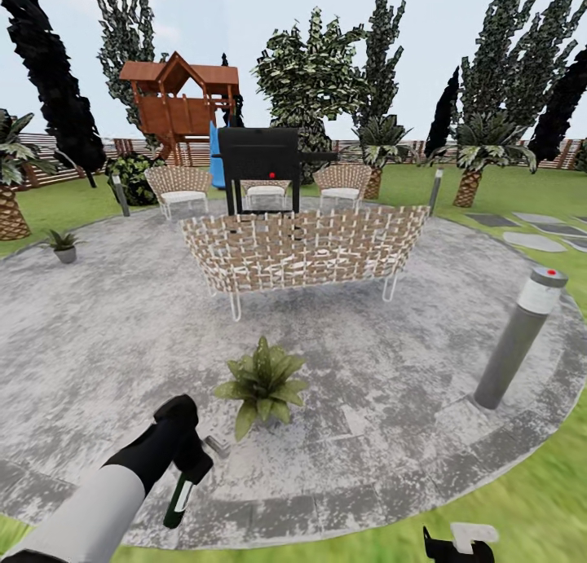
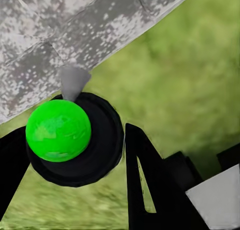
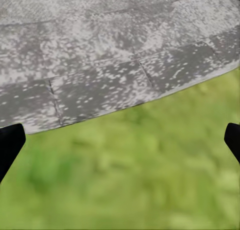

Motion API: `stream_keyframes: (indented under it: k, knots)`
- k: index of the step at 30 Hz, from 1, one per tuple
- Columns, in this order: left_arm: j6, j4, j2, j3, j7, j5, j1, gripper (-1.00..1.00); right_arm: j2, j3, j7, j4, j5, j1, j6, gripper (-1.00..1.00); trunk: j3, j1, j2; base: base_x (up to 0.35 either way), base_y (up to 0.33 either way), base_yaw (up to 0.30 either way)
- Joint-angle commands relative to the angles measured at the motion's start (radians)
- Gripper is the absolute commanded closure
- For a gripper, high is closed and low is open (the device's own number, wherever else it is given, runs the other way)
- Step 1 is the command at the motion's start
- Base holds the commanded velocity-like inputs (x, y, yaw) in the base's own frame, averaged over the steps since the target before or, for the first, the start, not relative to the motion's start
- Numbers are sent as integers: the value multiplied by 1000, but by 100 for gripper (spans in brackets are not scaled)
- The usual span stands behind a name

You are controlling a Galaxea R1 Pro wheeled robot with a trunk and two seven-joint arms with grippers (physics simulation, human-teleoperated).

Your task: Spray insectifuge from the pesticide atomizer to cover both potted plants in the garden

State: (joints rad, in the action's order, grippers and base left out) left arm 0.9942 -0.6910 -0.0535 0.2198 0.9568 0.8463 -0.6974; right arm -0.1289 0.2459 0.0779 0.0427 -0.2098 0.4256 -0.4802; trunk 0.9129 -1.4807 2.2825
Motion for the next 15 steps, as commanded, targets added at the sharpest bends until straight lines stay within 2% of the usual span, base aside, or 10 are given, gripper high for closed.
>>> stream_keyframes:
  k: [1,3,6,11,15]
  knots:
    - [3,13,-1,3,-4,8,-1,100,0,6,5,-1,-11,1,-3,-100,1,0,0,330,0,0]
    - [3,36,-1,3,-44,7,-1,100,0,6,5,-1,-11,1,-3,-100,1,0,0,264,0,0]
    - [2,67,0,3,-87,0,-1,100,0,6,4,-1,-10,0,-3,-100,1,0,0,66,0,0]
    - [1,74,-1,0,-94,-3,-1,100,0,6,3,-1,-10,-1,-3,-100,1,0,0,7,0,1]
    - [0,73,1,-3,-96,-3,9,100,0,6,3,-1,-10,-1,-3,-100,1,0,0,0,0,180]
